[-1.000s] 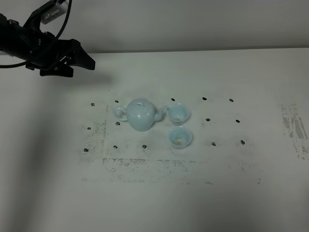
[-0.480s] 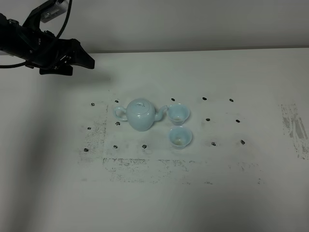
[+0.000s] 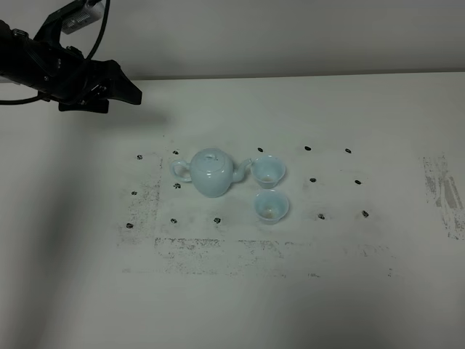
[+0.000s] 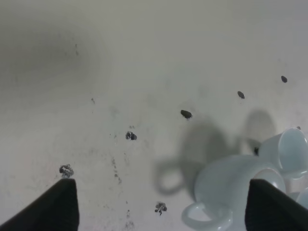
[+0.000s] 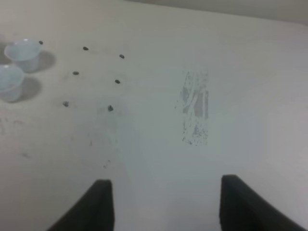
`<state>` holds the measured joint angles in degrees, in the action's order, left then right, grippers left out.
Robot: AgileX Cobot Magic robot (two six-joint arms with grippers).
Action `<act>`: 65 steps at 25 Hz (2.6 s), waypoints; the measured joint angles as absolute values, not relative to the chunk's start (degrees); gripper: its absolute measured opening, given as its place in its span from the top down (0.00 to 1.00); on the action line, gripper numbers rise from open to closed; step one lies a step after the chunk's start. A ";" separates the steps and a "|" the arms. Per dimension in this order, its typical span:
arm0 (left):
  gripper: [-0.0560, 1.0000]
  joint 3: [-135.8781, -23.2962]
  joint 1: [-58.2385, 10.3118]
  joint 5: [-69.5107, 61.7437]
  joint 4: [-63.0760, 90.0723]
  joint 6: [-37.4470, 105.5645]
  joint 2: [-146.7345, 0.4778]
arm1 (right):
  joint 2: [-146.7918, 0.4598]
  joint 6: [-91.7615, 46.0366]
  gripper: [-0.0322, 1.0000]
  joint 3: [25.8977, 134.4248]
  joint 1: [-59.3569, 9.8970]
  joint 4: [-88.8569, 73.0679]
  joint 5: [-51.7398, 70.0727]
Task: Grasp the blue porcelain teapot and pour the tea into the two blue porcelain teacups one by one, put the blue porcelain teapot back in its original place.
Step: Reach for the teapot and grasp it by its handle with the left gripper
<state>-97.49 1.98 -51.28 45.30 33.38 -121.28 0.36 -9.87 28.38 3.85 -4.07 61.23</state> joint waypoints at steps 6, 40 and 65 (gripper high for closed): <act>0.31 -97.49 1.98 -51.39 43.51 33.43 -121.28 | 0.36 -9.87 0.48 28.38 3.85 -4.07 61.23; 0.31 -100.62 -19.30 -33.22 -5.87 29.17 -126.14 | 0.36 -9.82 0.48 28.38 3.85 -4.07 61.23; 0.42 -100.62 -22.01 -42.29 -0.89 44.05 -127.07 | 0.36 -9.82 0.48 28.38 3.85 -4.07 61.23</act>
<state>-100.62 -22.01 -42.29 -0.89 44.05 -127.07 0.36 -9.82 28.38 3.85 -4.07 61.23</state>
